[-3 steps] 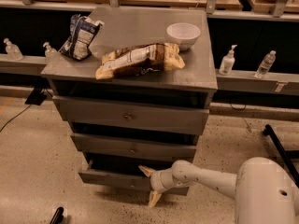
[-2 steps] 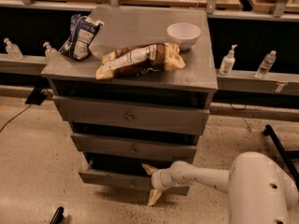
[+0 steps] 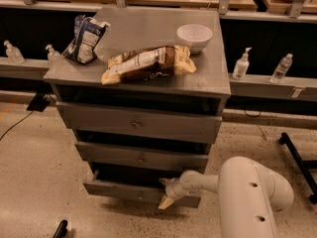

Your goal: Open bottom drawer

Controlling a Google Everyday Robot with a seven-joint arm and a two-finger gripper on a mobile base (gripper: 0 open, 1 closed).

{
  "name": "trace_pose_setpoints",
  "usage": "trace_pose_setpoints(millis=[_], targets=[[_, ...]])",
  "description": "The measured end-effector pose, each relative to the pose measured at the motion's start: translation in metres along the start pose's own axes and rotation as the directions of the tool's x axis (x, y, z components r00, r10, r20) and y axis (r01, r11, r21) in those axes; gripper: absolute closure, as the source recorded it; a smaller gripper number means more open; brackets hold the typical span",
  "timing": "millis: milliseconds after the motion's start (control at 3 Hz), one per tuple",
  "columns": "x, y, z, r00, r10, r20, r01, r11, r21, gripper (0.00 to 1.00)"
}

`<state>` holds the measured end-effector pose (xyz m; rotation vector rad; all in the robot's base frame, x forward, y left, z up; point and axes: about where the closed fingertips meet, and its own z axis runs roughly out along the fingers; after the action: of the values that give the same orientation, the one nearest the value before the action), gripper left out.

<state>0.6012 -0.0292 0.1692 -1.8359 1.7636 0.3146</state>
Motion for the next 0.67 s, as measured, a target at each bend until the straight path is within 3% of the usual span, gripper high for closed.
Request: trace_pose_setpoints(millis=[333, 667], targets=[[0.007, -0.0028, 0.0076, 0.999, 0.024, 0.026, -0.024, 0.9994, -0.024, 0.35], [0.0036, 0.0031, 0.0091, 0.998, 0.027, 0.051, -0.024, 0.9979, -0.06, 0.34]])
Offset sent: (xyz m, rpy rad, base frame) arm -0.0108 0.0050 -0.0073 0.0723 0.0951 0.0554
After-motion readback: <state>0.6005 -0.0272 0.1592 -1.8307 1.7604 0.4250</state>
